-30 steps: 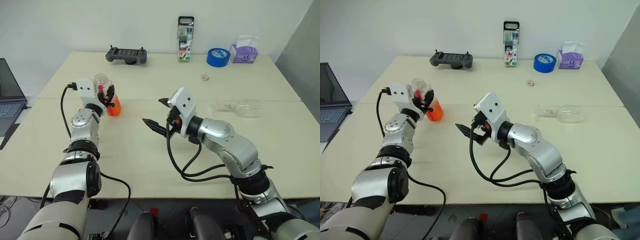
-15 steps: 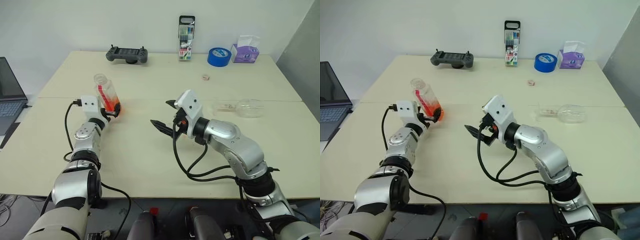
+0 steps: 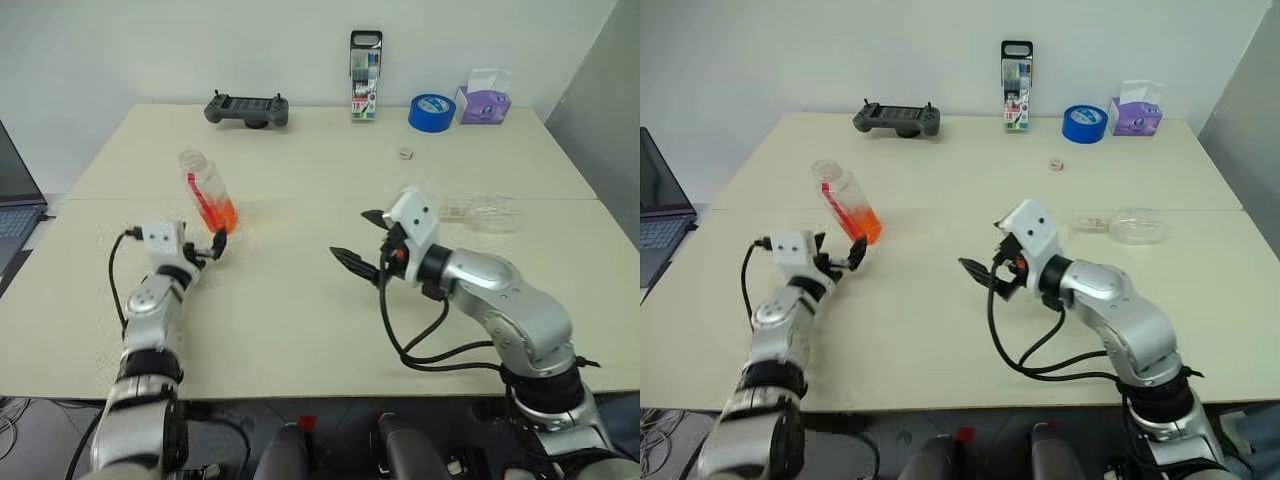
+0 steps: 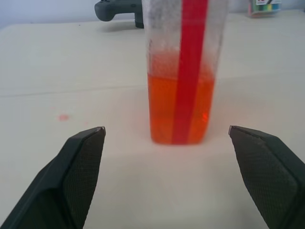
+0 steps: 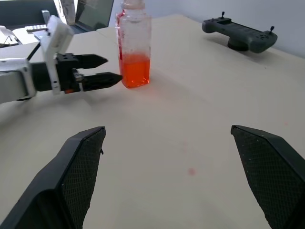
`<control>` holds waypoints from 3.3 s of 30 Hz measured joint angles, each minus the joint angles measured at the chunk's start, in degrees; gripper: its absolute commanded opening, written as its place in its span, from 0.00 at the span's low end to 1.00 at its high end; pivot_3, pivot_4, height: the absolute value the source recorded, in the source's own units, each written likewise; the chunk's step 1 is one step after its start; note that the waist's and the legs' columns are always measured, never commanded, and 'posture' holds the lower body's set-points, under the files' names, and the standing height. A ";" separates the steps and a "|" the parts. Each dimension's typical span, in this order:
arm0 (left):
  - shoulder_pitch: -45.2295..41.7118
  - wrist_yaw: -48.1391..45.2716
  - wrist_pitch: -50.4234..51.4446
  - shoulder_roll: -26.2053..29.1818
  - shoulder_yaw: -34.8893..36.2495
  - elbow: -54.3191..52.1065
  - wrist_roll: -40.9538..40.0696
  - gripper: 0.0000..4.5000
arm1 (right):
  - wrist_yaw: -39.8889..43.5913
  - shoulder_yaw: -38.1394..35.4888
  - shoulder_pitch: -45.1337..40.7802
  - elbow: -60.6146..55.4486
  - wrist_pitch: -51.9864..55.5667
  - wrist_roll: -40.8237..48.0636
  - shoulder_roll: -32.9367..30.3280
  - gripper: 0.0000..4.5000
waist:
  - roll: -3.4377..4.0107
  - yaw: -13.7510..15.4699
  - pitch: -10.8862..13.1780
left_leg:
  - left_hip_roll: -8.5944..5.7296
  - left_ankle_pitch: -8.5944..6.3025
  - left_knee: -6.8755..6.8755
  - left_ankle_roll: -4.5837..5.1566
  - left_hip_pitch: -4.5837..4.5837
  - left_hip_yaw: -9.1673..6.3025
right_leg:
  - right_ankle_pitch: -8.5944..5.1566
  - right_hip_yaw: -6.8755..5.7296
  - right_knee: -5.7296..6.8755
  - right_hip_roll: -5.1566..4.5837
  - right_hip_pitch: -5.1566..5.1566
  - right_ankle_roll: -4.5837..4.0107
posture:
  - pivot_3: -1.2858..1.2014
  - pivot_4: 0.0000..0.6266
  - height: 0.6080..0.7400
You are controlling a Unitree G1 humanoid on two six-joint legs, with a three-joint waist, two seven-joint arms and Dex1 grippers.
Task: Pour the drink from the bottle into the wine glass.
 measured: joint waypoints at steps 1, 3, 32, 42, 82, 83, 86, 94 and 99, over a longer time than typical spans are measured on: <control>2.37 0.74 2.58 -0.67 -0.01 -4.87 -0.48 0.99 | 0.07 -0.95 0.76 -0.32 0.23 0.27 -0.34 1.00 | -0.01 0.19 0.00 | -0.02 0.00 0.02 0.00 -0.01 -0.03 | 0.00 -0.01 -0.01 -0.01 0.03 0.00 | 0.52 0.24 1.00; 5.74 2.24 6.76 -2.26 -0.43 -12.94 -1.33 0.99 | -0.37 -3.04 2.22 -0.97 0.90 1.52 -0.21 1.00 | -0.03 0.55 -0.01 | -0.10 0.00 0.05 0.00 0.00 -0.10 | 0.00 -0.03 -0.04 -0.08 0.14 0.00 | 0.52 0.24 1.00; 4.53 -7.73 25.91 -10.91 -24.04 -37.92 -2.45 0.99 | -41.10 -53.53 -15.03 49.08 -9.22 37.94 22.73 1.00 | 0.15 -0.16 -0.04 | 0.01 0.00 -0.06 0.05 0.10 0.54 | -0.03 0.22 0.02 0.56 0.10 -0.04 | 0.52 0.24 1.00; 6.10 -7.78 28.07 -9.70 -24.14 -38.65 -2.29 1.00 | -29.73 -54.17 -27.72 82.03 -31.04 33.05 14.67 0.91 | 0.16 -0.22 -0.03 | 0.02 0.00 -0.04 0.06 0.16 0.62 | -0.02 0.29 0.00 0.57 0.16 -0.05 | 0.52 0.24 1.00; 29.88 -6.05 45.11 6.90 -1.03 -71.26 -20.54 1.00 | -2.73 0.34 -4.50 56.14 -57.19 -13.82 19.05 0.05 | 0.36 -0.02 0.12 | 0.05 0.01 -0.06 0.00 0.11 0.16 | -0.08 0.19 -0.12 0.41 0.09 -0.12 | 0.52 0.24 1.00; 30.06 -5.93 45.11 6.90 -1.38 -71.30 -20.54 1.00 | -2.70 0.25 -4.50 56.81 -57.86 -13.98 19.04 0.05 | 0.36 -0.03 0.12 | 0.06 0.01 -0.08 0.00 0.12 0.16 | -0.08 0.19 -0.11 0.42 0.09 -0.13 | 0.52 0.24 1.00; 30.76 -5.62 45.06 6.92 -1.65 -71.36 -20.57 1.00 | -2.78 0.04 -4.64 58.39 -59.35 -14.77 19.38 0.05 | 0.36 -0.04 0.12 | 0.08 0.01 -0.09 0.00 0.12 0.16 | -0.08 0.19 -0.10 0.44 0.08 -0.13 | 0.52 0.24 1.00; 29.65 -5.46 44.34 6.94 -3.01 -71.31 -20.41 1.00 | -2.94 -0.80 -6.60 61.93 -60.48 -15.92 21.23 0.05 | 0.36 -0.04 0.12 | 0.07 0.01 -0.09 0.00 0.12 0.15 | -0.08 0.17 -0.10 0.51 0.09 -0.13 | 0.52 0.24 1.00; 29.76 -5.61 44.18 7.27 -3.10 -71.25 -20.41 1.00 | -3.11 -0.75 -6.62 61.44 -58.41 -16.24 21.08 0.13 | 0.35 -0.03 0.11 | 0.06 0.01 -0.08 0.00 0.13 0.14 | -0.08 0.18 -0.10 0.51 0.11 -0.14 | 0.52 0.24 1.00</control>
